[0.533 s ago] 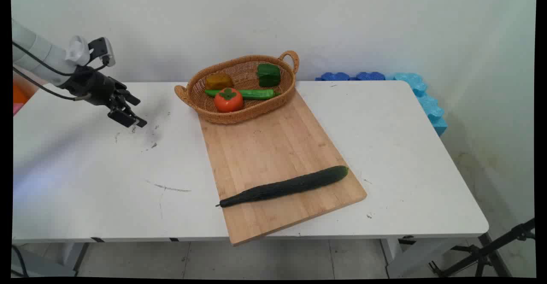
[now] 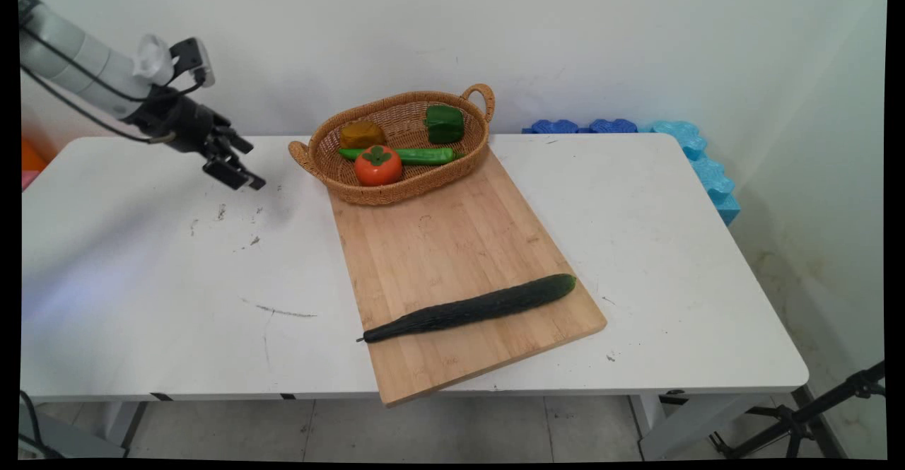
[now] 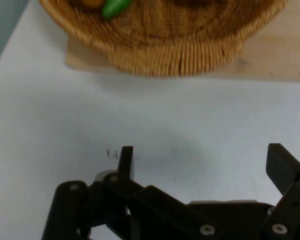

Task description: Pick up the potato from the vegetable basket, then place the picked object on the cutting board

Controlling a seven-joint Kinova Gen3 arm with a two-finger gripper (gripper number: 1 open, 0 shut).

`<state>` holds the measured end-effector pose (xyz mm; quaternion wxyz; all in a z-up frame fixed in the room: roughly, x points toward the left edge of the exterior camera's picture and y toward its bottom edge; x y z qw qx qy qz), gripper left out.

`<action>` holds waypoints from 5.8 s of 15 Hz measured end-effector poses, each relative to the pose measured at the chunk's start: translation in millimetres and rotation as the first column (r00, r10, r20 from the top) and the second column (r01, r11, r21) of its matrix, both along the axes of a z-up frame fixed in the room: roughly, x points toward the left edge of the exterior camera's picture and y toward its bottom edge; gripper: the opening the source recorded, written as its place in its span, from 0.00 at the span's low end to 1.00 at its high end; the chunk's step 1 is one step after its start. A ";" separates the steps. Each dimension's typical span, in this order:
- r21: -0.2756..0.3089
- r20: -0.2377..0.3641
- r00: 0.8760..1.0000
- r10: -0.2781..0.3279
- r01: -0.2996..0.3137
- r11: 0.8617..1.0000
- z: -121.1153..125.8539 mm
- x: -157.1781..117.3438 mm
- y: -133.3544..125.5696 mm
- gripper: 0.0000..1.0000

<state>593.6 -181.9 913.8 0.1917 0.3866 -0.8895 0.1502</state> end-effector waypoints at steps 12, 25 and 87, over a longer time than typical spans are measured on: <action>-0.094 0.067 0.995 -0.072 0.078 0.992 16.9 -58.6 -76.1 1.00; -0.120 0.190 0.972 -0.140 0.165 0.979 -22.8 -100.8 -153.2 1.00; -0.147 -0.014 1.000 -0.024 0.021 0.989 29.1 -220.4 -123.9 0.00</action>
